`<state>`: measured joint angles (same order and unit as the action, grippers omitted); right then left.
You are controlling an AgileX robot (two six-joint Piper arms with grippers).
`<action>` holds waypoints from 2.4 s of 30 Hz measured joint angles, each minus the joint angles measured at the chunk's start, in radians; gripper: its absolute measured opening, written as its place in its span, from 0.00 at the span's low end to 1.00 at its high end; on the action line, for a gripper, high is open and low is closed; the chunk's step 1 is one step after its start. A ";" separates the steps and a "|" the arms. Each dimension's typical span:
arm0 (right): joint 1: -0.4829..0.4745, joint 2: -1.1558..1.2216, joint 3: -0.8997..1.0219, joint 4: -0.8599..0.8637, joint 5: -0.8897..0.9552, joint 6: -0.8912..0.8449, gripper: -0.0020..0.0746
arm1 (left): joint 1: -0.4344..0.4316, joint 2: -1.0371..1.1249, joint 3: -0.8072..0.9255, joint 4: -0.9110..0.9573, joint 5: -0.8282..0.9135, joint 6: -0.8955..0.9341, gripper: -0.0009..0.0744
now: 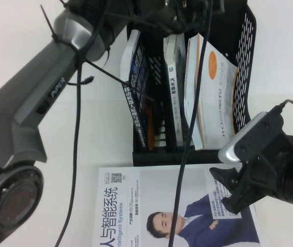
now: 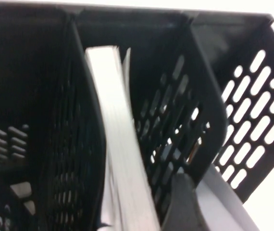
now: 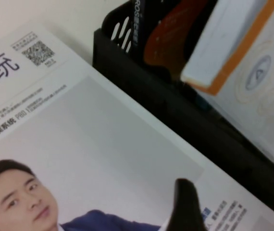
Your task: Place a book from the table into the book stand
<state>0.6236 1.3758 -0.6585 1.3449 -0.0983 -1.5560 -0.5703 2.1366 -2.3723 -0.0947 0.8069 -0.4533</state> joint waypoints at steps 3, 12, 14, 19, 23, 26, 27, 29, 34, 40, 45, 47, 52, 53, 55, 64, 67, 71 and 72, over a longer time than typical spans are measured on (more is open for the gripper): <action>0.010 0.012 -0.004 -0.002 -0.002 0.000 0.62 | 0.000 -0.012 0.000 0.000 0.000 0.002 0.59; 0.091 0.118 -0.101 -0.021 -0.123 0.047 0.62 | 0.000 -0.020 0.000 0.000 0.001 0.002 0.59; 0.097 0.142 -0.114 -0.041 -0.165 0.103 0.62 | 0.000 -0.020 0.000 0.000 0.001 0.002 0.59; 0.099 0.168 -0.116 -0.096 -0.247 0.268 0.40 | 0.001 -0.020 0.000 0.000 0.008 0.002 0.59; 0.099 0.168 -0.117 -0.136 -0.331 0.319 0.29 | 0.001 -0.034 0.000 0.015 0.008 0.009 0.59; 0.099 0.168 -0.117 -0.160 -0.369 0.372 0.27 | 0.001 -0.063 0.000 0.030 0.011 0.026 0.56; 0.099 0.168 -0.117 -0.165 -0.380 0.393 0.27 | 0.001 -0.075 0.000 0.039 0.011 0.030 0.54; 0.099 0.168 -0.117 -0.174 -0.400 0.428 0.27 | 0.001 -0.097 0.000 0.052 0.013 0.033 0.49; 0.099 0.168 -0.117 -0.174 -0.455 0.498 0.25 | 0.001 -0.156 0.000 0.088 0.047 0.054 0.37; 0.099 0.168 -0.122 -0.189 -0.490 0.651 0.24 | 0.001 -0.221 -0.002 0.121 0.089 0.076 0.23; 0.097 0.180 -0.175 -0.177 -0.485 0.685 0.21 | 0.001 -0.284 -0.002 0.150 0.109 0.088 0.07; 0.084 0.192 -0.207 -0.132 -0.463 0.643 0.21 | 0.001 -0.313 -0.002 0.168 0.126 0.090 0.04; 0.062 0.229 -0.282 0.034 -0.454 0.421 0.20 | 0.001 -0.392 -0.004 0.206 0.186 0.090 0.02; 0.060 0.237 -0.292 0.052 -0.458 0.396 0.20 | 0.001 -0.404 -0.004 0.216 0.194 0.090 0.02; 0.060 0.244 -0.300 0.066 -0.456 0.374 0.20 | 0.001 -0.429 -0.009 0.235 0.213 0.090 0.01; 0.060 0.246 -0.311 0.120 -0.431 0.323 0.48 | 0.001 -0.459 -0.010 0.289 0.271 0.090 0.01; 0.060 0.217 -0.315 0.191 -0.465 0.227 0.58 | 0.001 -0.459 -0.010 0.308 0.274 0.086 0.01; 0.060 0.123 -0.333 0.334 -0.529 0.048 0.61 | 0.001 -0.461 -0.010 0.368 0.276 0.065 0.01; 0.060 0.088 -0.333 0.367 -0.536 0.000 0.61 | 0.001 -0.466 -0.010 0.386 0.279 0.064 0.01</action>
<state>0.6838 1.4636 -0.9913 1.7118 -0.6348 -1.5561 -0.5697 1.6710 -2.3822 0.2916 1.0857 -0.3898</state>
